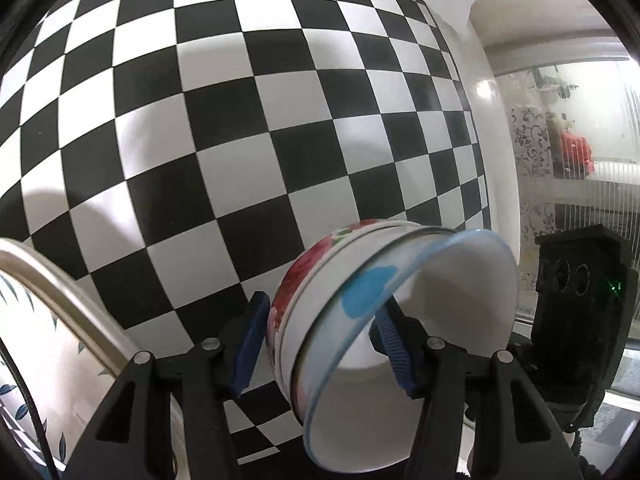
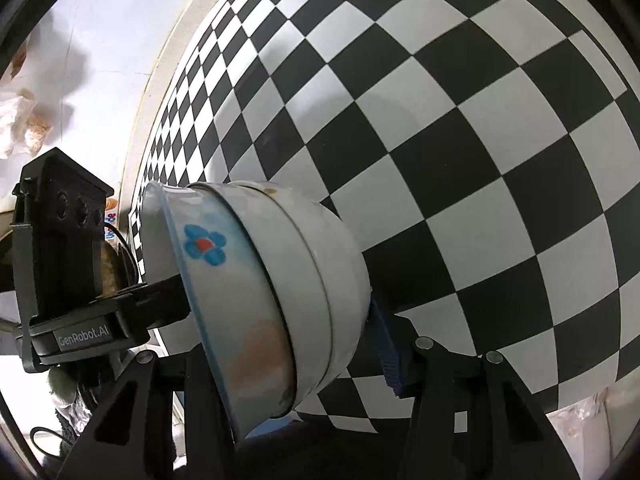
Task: Organize plates and bowls
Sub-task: 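Lift the stacked bowls with both tools and carry them over the plate stack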
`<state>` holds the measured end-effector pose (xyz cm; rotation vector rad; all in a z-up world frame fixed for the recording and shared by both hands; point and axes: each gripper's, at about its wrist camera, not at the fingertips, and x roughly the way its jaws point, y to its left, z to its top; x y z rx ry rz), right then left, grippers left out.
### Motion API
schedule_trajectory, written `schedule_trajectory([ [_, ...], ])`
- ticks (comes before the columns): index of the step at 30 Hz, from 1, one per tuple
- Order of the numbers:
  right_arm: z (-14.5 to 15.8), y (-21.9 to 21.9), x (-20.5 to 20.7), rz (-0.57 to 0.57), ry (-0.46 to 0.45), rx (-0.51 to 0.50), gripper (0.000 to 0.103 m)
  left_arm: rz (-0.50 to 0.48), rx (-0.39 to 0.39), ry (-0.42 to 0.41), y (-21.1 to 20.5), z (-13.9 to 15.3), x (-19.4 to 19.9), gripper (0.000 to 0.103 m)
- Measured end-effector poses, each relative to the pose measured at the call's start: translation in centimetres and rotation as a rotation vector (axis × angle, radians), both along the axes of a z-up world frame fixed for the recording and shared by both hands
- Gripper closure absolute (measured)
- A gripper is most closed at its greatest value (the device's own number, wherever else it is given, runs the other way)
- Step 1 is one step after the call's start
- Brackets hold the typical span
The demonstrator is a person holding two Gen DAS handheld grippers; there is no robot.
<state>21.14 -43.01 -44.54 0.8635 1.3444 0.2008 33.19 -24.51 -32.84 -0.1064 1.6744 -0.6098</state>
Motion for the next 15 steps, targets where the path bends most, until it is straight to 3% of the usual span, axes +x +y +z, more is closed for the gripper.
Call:
schedule_trajectory([
  [9, 2.1, 3.2, 2.6, 0.022, -0.018, 0.011, 0.055, 0.047, 0.001, -0.042, 1.6, 1.7, -0.1, 0.051],
  [15, 4.4, 5.7, 4.8, 0.069, -0.066, -0.034, 0.055, 0.078, -0.004, -0.071, 2.8, 2.8, 0.4, 0.051],
])
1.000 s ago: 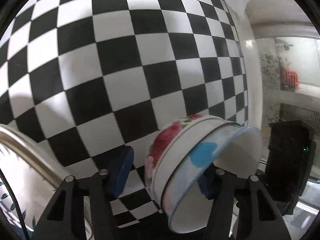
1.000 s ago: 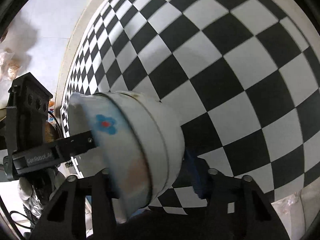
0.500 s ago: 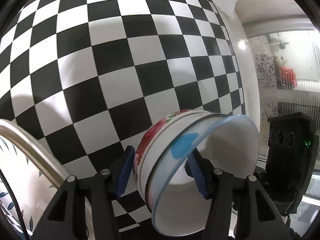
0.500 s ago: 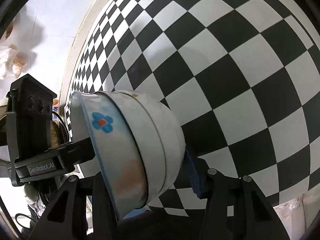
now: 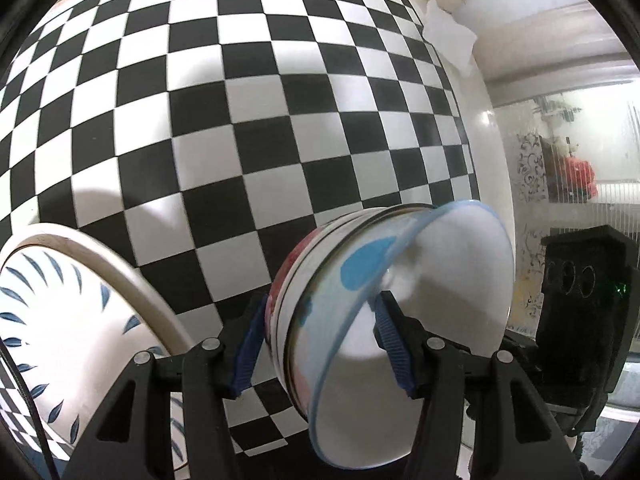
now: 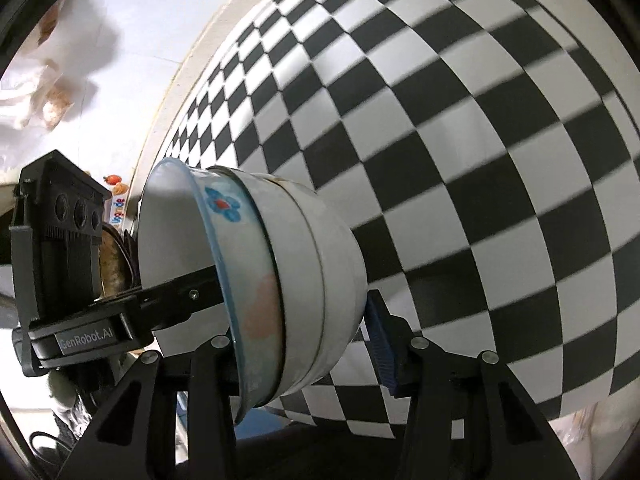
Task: Organize plates and bowls
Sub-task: 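Lift the stacked bowls with both tools and carry them over the plate stack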
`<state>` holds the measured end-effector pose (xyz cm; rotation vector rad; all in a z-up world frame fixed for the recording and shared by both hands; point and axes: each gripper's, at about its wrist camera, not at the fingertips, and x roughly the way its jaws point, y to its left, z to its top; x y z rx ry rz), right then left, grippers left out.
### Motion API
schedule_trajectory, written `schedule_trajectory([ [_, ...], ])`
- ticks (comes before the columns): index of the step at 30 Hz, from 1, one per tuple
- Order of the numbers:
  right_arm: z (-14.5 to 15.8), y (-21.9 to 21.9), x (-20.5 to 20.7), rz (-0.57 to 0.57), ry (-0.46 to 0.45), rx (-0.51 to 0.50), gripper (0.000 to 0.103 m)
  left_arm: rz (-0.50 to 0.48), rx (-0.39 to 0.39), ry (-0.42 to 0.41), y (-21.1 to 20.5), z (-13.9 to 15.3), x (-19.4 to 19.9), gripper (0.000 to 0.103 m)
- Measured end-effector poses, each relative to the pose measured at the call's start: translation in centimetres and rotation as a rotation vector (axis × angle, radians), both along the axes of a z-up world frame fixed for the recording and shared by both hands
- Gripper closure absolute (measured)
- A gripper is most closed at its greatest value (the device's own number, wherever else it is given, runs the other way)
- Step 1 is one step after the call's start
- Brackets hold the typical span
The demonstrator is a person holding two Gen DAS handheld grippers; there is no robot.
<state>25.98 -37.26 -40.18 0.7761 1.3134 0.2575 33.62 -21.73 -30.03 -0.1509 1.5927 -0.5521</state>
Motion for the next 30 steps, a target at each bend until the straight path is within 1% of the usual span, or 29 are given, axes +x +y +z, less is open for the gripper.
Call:
schedule_trajectory([
  [5, 1.8, 1.6, 1.4, 0.033, -0.015, -0.003, 0.055, 0.034, -0.006, -0.021, 1.9, 1.7, 0.3, 0.051],
  [10, 4.2, 5.0, 3.7, 0.092, -0.041, 0.01, 0.055, 0.1, -0.005, -0.054, 5.3, 3.9, 0.5, 0.051],
  [17, 6.3, 11.0, 6.7, 0.22, -0.075, 0.009, 0.055, 0.213, 0.006, -0.081, 10.6, 5.4, 0.1, 0.051],
  [20, 6.3, 13.9, 8.0, 0.273, -0.076, 0.014, 0.055, 0.266, 0.014, -0.084, 12.9, 5.5, -0.4, 0.051],
  [25, 5.5, 17.6, 8.0, 0.352, -0.065, 0.012, 0.055, 0.347, 0.022, -0.072, 16.3, 4.8, -1.1, 0.051],
  [29, 4.5, 19.1, 7.2, 0.405, -0.053, 0.012, 0.055, 0.392, 0.026, -0.064, 17.9, 4.0, -1.7, 0.051],
  [30, 4.1, 18.2, 6.5, 0.415, -0.051, 0.011, 0.055, 0.406, 0.027, -0.06, 18.2, 3.7, -1.7, 0.051],
])
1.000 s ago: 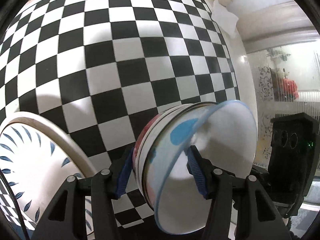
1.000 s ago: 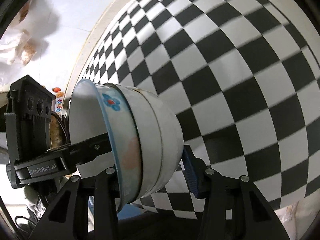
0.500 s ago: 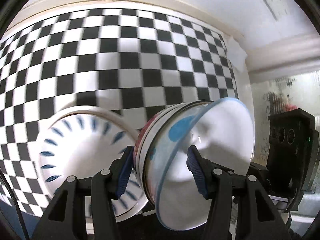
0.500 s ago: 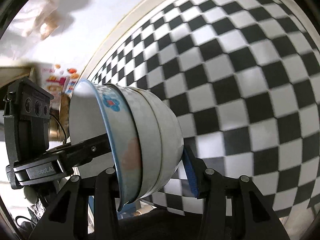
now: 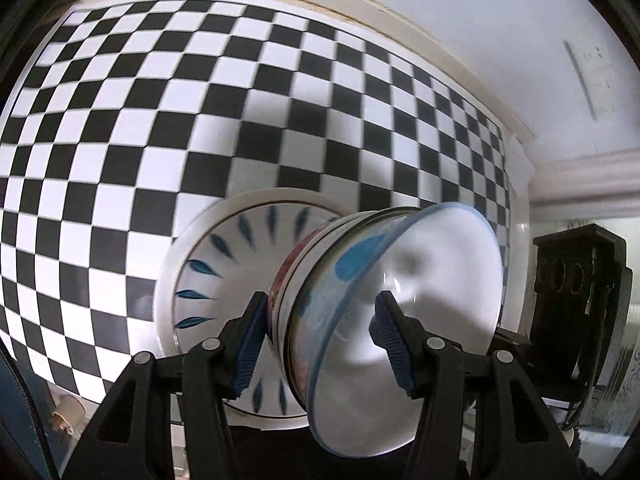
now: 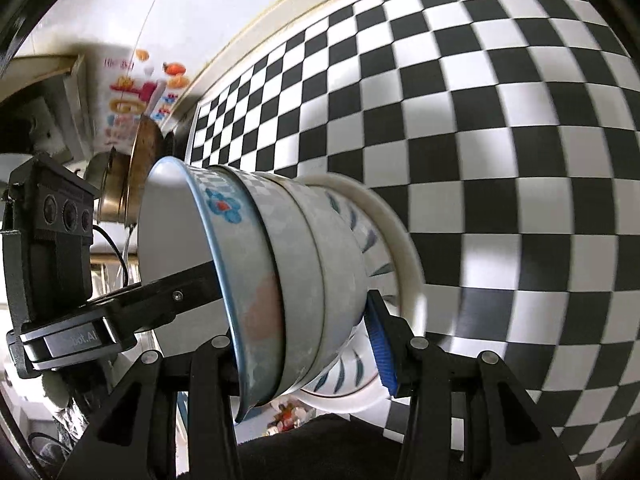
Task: Organize plates and bowls
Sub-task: 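Lift the stacked bowls with both tools and carry them over the plate stack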
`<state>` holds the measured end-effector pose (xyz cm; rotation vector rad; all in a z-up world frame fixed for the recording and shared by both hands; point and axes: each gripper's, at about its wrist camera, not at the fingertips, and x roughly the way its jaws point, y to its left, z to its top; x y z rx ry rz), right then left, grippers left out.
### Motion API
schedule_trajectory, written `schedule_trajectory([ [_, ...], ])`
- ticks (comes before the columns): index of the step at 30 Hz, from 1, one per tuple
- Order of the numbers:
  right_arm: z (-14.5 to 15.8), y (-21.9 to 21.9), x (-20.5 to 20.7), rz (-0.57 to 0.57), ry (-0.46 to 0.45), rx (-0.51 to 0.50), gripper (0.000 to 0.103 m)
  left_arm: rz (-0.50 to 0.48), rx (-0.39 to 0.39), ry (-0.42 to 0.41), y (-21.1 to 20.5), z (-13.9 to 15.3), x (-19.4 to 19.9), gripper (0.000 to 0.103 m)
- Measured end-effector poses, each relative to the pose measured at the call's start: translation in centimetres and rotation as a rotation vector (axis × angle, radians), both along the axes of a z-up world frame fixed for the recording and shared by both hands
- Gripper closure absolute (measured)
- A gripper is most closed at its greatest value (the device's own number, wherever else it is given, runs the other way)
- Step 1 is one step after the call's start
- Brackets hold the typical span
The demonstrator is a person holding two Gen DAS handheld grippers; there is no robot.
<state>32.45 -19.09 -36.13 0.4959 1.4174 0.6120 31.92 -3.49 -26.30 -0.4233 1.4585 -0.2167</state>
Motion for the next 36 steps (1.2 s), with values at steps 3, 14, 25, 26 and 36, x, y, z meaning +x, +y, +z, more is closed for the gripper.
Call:
schedule_trajectory([
  [3, -0.9, 1.3, 0.6, 0.023, 0.011, -0.006, 0.055, 0.03, -0.004, 0.01, 1.0, -0.8, -0.2, 0.051],
  [14, -2.5, 3.3, 0.8, 0.081, 0.031, -0.03, 0.055, 0.065, 0.002, 0.034, 2.5, -2.2, -1.0, 0.051],
  [25, -2.9, 4.1, 0.7, 0.108, 0.04, -0.048, 0.055, 0.076, 0.011, 0.048, 3.1, -2.7, -1.1, 0.051],
  [26, -2.9, 4.2, 0.8, 0.108, 0.04, -0.049, 0.055, 0.075, 0.012, 0.048, 3.1, -2.7, -1.1, 0.051],
  [36, -2.2, 4.8, 0.7, 0.133, 0.02, -0.113, 0.056, 0.092, -0.008, 0.065, 3.4, -3.2, -1.5, 0.051],
])
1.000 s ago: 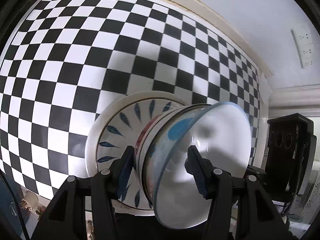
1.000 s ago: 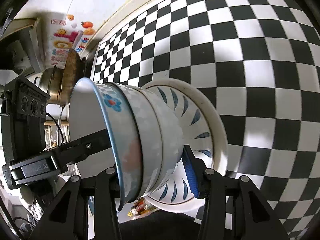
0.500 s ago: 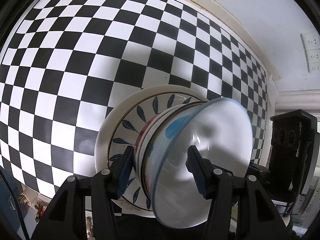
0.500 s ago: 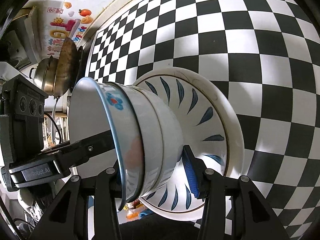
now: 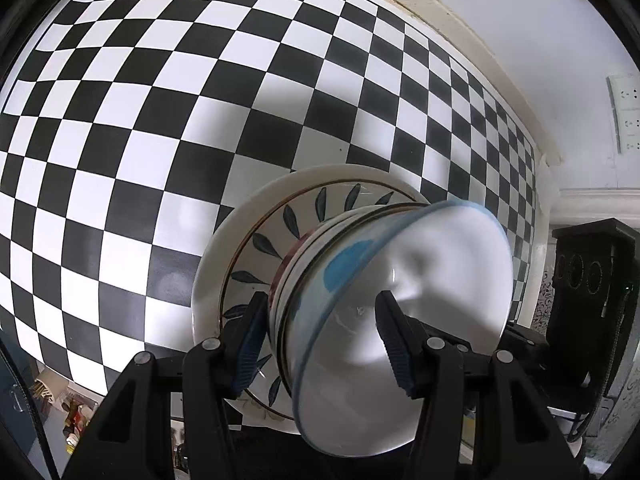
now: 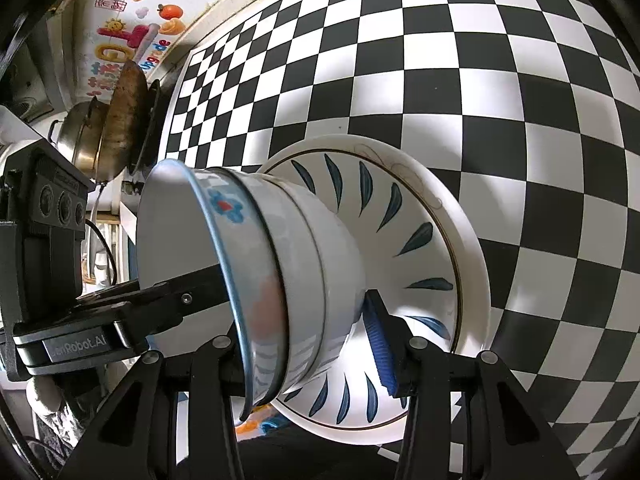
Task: Organize plates and bowls
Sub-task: 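Lift the stacked bowls with both tools and carry them over the plate stack, then lower the bowls onto the blue-striped plate and open both tools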
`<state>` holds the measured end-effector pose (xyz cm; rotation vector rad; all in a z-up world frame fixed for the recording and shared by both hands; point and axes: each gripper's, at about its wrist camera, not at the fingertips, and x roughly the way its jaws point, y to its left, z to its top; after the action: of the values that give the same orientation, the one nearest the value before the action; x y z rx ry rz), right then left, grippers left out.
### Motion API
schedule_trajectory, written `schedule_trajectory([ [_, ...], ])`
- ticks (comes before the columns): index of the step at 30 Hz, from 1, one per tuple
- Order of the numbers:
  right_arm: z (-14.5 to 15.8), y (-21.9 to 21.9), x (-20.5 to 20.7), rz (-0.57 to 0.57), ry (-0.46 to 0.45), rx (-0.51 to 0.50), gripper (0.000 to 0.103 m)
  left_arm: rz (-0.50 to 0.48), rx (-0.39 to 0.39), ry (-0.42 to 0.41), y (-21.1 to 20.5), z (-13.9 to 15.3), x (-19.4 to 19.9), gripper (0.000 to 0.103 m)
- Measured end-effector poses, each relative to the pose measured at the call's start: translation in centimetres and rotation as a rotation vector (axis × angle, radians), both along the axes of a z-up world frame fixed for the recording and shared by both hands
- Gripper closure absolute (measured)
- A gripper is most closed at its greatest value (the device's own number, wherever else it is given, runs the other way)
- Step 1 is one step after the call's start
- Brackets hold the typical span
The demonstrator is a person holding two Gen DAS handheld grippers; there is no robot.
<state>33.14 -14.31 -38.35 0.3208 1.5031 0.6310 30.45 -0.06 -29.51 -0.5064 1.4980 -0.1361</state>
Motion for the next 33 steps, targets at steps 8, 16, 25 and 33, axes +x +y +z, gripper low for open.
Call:
schedule_trajectory([
  [8, 0.4, -0.1, -0.2, -0.002, -0.005, -0.022, 0.056, -0.001, -0.001, -0.001, 0.0, 0.1, 0.0, 0.051],
  [16, 2.4, -0.6, -0.4, -0.025, -0.049, -0.039, 0.056, -0.026, 0.054, -0.033, -0.6, 1.4, -0.6, 0.051],
  [25, 6.6, -1.1, -2.0, -0.022, -0.2, -0.186, 0.051, -0.03, 0.249, -0.126, -0.6, 5.3, -2.3, 0.051],
  [33, 9.9, -1.5, -3.7, -0.053, -0.299, -0.286, 0.019, -0.019, 0.343, -0.207, 0.0, 7.5, -3.6, 0.025],
])
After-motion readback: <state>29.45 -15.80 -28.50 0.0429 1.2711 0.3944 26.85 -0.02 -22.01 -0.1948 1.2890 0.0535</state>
